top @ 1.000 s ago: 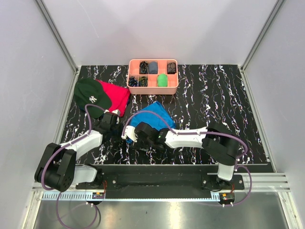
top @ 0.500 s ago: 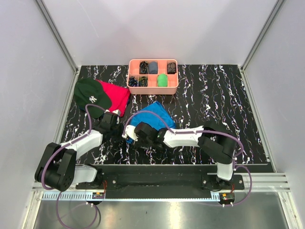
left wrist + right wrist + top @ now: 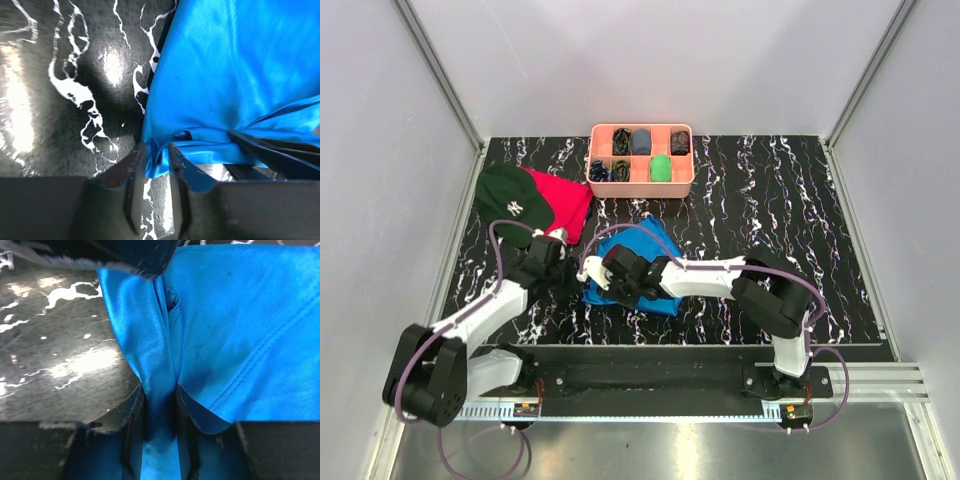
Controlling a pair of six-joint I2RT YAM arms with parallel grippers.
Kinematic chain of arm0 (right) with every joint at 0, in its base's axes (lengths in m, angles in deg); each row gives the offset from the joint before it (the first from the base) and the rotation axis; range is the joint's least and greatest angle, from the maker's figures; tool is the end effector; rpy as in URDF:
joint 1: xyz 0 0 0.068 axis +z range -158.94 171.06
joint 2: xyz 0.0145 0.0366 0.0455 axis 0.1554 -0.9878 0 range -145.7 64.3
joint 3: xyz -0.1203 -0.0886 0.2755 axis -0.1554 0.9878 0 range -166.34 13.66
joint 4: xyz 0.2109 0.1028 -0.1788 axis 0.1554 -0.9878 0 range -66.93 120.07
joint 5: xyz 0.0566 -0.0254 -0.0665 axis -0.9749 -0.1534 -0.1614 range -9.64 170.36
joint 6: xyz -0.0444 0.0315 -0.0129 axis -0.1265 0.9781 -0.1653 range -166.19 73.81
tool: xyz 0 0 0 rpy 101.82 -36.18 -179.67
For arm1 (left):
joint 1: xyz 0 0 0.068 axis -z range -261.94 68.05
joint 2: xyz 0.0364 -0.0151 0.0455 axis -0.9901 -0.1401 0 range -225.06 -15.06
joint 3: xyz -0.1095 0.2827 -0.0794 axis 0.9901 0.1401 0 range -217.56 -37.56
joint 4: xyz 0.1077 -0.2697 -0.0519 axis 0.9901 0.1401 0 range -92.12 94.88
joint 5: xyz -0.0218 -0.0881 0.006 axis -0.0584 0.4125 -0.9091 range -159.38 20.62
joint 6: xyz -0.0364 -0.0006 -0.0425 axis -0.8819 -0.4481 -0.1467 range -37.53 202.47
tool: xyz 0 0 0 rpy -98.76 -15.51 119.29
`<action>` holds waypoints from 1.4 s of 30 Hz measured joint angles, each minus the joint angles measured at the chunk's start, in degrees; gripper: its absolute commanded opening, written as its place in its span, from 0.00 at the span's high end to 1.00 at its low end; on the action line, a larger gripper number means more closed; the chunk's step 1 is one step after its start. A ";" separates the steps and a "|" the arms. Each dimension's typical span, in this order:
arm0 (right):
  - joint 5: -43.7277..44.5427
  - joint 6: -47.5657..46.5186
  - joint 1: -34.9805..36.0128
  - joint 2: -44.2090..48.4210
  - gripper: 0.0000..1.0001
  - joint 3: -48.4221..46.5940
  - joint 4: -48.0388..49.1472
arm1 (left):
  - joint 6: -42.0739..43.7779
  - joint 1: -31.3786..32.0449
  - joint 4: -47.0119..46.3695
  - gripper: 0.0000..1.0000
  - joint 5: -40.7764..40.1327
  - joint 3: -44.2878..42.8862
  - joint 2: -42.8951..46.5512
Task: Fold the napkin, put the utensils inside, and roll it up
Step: Roll the napkin with the utensil
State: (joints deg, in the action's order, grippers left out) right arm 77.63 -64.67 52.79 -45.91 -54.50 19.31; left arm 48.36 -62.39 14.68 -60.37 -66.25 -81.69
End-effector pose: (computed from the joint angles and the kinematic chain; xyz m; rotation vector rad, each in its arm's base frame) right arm 0.2078 0.3903 0.1675 -1.6456 1.9222 0.3696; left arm 0.2069 -0.0799 0.1775 -0.2654 2.5936 -0.5570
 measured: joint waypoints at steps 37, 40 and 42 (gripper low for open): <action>-39.26 8.28 -12.09 -7.10 0.71 -4.50 -3.98 | -9.49 -4.57 -12.55 0.53 2.93 16.61 16.44; -39.60 8.44 -12.26 -7.37 0.71 -4.70 -4.15 | -9.49 -4.70 -13.99 0.54 4.15 17.07 15.04; -40.11 8.59 -12.41 -7.63 0.71 -4.92 -4.28 | -9.49 -4.72 -14.51 0.58 4.90 17.14 14.75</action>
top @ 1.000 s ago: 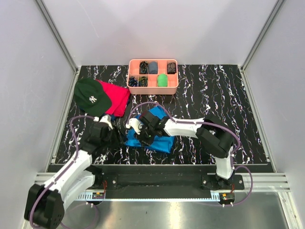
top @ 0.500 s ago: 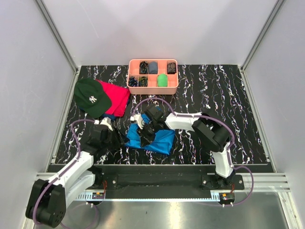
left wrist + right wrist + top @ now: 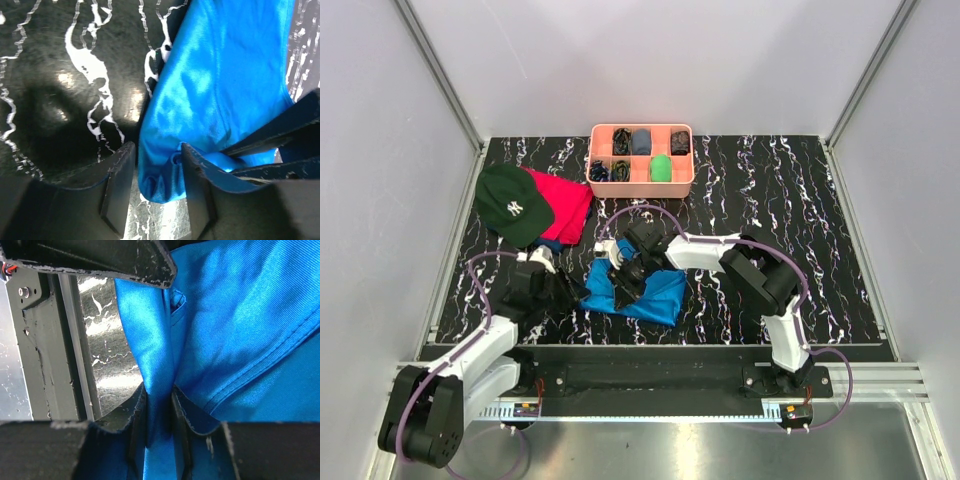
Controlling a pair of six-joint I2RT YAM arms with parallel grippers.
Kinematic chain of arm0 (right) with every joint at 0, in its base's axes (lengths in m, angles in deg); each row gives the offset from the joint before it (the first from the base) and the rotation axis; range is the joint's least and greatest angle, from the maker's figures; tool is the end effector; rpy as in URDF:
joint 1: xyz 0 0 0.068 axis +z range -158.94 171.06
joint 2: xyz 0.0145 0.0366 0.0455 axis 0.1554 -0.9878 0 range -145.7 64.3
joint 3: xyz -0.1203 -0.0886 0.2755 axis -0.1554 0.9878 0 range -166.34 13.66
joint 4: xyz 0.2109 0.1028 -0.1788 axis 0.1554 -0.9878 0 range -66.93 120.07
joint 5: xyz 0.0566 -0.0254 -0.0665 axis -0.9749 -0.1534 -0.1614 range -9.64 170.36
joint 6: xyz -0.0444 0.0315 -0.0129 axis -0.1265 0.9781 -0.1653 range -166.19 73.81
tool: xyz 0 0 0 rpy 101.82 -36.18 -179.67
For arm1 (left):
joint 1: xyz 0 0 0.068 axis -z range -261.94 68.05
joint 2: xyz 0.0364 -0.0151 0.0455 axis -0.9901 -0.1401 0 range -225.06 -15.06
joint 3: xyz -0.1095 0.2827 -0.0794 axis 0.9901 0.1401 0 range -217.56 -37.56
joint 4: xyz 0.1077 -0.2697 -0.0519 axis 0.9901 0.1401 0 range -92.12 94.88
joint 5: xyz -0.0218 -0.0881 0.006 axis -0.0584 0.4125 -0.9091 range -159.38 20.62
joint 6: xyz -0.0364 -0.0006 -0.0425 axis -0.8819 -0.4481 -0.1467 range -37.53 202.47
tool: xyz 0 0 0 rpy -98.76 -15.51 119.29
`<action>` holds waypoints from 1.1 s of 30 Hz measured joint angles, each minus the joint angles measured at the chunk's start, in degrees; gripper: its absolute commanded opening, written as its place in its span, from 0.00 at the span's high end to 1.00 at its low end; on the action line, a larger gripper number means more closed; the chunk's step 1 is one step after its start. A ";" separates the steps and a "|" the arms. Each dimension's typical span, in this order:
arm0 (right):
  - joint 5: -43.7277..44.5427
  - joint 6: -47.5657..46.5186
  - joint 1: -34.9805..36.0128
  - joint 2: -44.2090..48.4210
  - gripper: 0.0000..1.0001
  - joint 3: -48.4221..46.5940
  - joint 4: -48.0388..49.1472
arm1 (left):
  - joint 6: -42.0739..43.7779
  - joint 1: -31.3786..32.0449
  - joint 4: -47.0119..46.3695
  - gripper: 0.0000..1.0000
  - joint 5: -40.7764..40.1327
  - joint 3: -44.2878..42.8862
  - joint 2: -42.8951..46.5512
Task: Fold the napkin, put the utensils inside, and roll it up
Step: Roll the napkin with the utensil
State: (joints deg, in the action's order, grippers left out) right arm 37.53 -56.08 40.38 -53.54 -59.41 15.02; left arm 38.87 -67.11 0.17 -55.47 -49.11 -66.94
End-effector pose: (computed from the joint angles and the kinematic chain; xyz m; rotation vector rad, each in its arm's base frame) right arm 0.2771 0.3626 0.1405 -1.5487 2.1598 1.2160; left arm 0.1582 -0.0514 0.1428 -0.4756 2.3767 -0.7760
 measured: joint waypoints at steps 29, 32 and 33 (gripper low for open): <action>21.44 1.77 2.25 11.39 0.21 1.51 -5.22 | 3.28 -0.28 -5.03 1.00 8.07 -5.11 -15.43; 28.72 0.68 5.81 16.48 0.21 5.55 -3.58 | 3.34 -0.28 -4.55 1.00 8.22 -5.62 -15.98; 31.01 0.33 7.41 17.92 0.20 6.91 -2.89 | 3.48 -0.28 -4.35 1.00 8.24 -5.77 -16.09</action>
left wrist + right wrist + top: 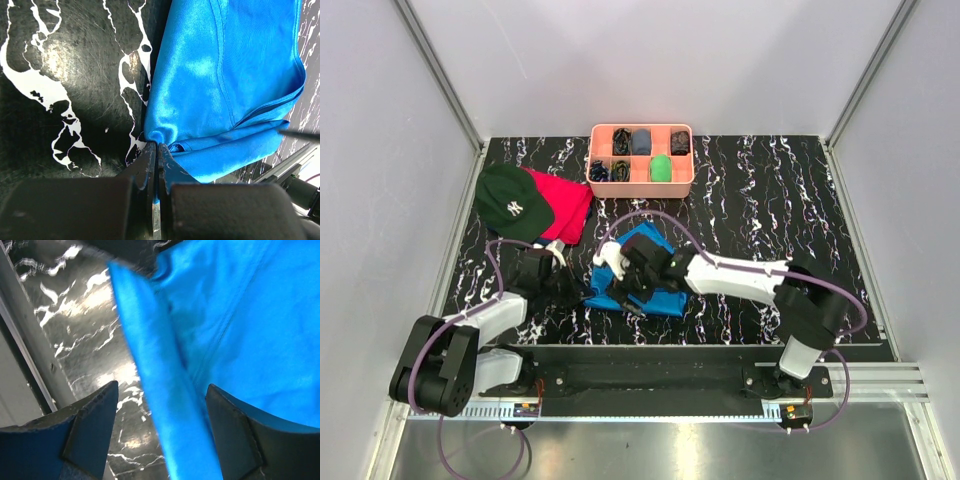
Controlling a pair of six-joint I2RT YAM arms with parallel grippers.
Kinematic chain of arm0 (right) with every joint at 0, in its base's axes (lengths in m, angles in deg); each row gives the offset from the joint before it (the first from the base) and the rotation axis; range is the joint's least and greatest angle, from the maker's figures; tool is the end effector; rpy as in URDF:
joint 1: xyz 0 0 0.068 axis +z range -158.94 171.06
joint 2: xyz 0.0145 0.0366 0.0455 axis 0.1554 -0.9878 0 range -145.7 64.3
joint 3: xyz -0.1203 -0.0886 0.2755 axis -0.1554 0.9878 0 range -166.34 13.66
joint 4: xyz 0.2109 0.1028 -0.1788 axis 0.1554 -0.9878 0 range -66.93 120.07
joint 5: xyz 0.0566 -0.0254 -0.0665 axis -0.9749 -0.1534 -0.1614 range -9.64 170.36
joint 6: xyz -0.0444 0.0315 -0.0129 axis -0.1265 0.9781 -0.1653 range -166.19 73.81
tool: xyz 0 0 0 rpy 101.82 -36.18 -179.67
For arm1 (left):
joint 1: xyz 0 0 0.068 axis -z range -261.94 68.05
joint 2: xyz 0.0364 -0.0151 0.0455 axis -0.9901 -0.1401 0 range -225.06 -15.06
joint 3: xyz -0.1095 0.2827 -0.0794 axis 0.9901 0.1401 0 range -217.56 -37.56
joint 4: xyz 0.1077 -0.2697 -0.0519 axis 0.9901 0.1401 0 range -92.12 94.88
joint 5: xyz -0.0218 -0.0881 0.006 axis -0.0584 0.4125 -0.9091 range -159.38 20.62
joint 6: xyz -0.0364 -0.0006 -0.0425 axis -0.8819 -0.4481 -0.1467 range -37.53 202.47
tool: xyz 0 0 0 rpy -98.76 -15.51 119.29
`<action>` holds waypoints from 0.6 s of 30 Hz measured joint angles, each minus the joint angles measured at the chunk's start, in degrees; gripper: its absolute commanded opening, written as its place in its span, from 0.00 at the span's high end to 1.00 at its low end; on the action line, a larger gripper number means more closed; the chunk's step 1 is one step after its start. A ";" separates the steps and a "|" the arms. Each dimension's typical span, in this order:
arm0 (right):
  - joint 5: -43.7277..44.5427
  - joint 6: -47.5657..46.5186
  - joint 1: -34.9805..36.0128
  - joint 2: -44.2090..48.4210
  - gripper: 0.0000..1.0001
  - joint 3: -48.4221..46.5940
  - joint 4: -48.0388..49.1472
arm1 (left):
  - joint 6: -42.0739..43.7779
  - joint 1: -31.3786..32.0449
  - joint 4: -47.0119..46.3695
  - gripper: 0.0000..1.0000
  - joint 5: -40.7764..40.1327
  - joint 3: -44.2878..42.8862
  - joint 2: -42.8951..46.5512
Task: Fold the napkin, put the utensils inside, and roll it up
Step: Roll the napkin with the utensil
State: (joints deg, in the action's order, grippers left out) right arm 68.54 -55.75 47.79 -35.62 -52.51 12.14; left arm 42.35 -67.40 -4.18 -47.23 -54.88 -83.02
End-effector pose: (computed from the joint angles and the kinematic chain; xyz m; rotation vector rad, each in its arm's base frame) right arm 0.2175 0.3459 0.2211 -1.4680 2.0805 0.5950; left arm 0.1922 -0.0648 0.1358 -0.3775 2.5099 -0.8795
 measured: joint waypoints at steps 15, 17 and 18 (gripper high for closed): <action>14.38 -2.03 6.16 3.26 0.23 9.27 4.33 | 0.66 0.02 2.25 1.00 -0.04 -0.96 -0.09; 14.29 -2.23 6.16 3.19 0.27 9.27 4.92 | 0.66 0.00 2.40 1.00 -0.07 -0.96 -0.02; 14.21 -2.25 6.16 3.08 0.28 9.27 5.05 | 0.66 0.00 2.43 1.00 -0.07 -0.96 0.00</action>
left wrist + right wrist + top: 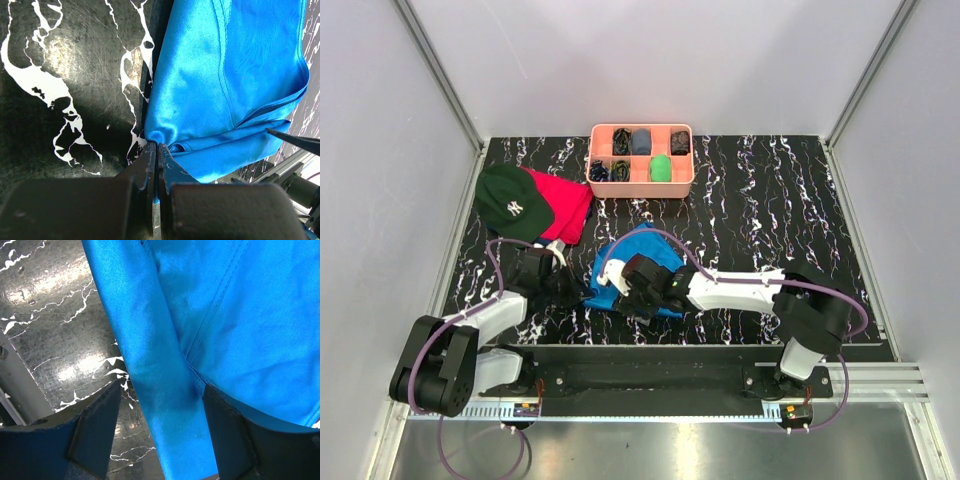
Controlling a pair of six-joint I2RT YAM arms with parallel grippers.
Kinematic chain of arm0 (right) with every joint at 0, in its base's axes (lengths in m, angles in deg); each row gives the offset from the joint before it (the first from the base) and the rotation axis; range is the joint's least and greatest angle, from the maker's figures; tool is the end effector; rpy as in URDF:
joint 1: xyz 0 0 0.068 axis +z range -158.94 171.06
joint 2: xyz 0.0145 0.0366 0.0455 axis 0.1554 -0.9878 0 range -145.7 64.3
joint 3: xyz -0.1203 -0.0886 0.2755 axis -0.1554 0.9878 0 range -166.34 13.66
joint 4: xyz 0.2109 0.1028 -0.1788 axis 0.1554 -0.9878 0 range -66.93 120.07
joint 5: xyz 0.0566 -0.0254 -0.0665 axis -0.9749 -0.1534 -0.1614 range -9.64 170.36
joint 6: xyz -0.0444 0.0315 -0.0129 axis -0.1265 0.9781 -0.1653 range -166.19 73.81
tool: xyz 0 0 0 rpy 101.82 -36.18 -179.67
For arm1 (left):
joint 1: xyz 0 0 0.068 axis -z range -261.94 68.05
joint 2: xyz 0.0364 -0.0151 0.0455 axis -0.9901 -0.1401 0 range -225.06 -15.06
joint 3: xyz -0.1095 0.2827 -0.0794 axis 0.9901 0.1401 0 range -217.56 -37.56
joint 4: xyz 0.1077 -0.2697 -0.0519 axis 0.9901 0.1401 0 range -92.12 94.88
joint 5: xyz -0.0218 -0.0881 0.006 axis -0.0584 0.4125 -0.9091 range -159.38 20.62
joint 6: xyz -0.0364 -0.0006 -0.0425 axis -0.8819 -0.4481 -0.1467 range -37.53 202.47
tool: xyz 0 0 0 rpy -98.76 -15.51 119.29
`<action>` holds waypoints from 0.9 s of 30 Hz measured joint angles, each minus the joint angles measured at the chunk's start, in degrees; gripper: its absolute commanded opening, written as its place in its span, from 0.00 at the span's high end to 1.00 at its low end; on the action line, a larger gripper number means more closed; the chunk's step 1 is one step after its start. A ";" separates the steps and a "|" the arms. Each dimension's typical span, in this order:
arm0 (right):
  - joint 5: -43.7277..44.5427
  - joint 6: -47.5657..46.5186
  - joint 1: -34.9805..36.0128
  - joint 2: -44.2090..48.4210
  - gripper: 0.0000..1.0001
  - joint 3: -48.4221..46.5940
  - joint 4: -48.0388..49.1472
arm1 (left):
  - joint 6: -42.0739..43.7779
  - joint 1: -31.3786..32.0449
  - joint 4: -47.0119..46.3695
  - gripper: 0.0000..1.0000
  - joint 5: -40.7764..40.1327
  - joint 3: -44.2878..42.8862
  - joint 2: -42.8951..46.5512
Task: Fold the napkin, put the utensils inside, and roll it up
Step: Roll the napkin with the utensil
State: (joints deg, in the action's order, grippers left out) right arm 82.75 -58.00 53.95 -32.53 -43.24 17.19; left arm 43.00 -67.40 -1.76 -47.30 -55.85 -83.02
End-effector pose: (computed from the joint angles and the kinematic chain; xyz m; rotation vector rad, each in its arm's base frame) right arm 0.1737 0.3358 0.1934 -1.5149 2.0140 0.3180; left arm 0.1931 -0.0650 0.1378 -0.3743 2.5340 -0.8660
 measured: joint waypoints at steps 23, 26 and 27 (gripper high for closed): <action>-6.36 1.55 -1.44 -4.15 0.74 -1.01 -0.13 | 1.57 0.00 9.84 0.51 -3.98 -2.29 8.09; -11.21 1.88 -3.56 -4.50 0.75 -1.44 -0.48 | 1.75 0.00 12.41 0.50 -7.08 -3.13 11.96; -13.14 1.97 -4.33 -4.70 0.75 -1.62 -0.59 | 1.77 0.00 13.05 0.50 -8.22 -3.19 13.31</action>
State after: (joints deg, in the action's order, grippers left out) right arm 69.61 -56.03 49.62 -37.23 -44.86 16.60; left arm 44.77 -67.40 11.29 -55.52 -59.04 -69.71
